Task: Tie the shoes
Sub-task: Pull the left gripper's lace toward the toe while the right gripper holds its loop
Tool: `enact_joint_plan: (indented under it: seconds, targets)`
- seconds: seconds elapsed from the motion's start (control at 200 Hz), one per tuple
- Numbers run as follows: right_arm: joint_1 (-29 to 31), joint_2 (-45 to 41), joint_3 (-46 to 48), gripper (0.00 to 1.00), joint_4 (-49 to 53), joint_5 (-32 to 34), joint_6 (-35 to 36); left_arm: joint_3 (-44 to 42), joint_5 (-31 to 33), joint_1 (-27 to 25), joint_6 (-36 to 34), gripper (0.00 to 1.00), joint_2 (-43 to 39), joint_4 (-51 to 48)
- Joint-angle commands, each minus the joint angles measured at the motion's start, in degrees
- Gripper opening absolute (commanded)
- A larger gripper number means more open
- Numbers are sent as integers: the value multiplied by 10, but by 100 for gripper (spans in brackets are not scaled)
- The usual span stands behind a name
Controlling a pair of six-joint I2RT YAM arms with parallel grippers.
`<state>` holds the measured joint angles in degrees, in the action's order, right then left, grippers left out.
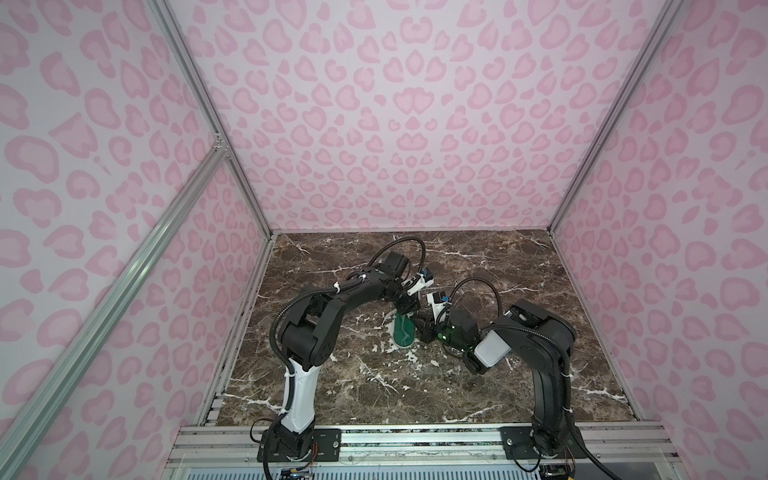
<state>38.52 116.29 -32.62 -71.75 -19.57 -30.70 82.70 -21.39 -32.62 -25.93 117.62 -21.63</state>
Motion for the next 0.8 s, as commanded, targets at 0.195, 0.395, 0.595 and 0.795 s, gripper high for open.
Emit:
enact_joint_plan:
  seconds: [0.195,0.395,0.595,0.795]
  targets:
    - [2,0,4,0,-5,-3,2,4,4,1,14,14,-3,12]
    - [2,1,3,0,-4,-3,1,13,-4,5,43,10,-11,15]
    - [2,-2,1,0,4,-3,3,-7,-9,16,68,9,-37,34]
    - [2,-15,4,0,15,1,8,-44,-35,42,111,9,-65,69]
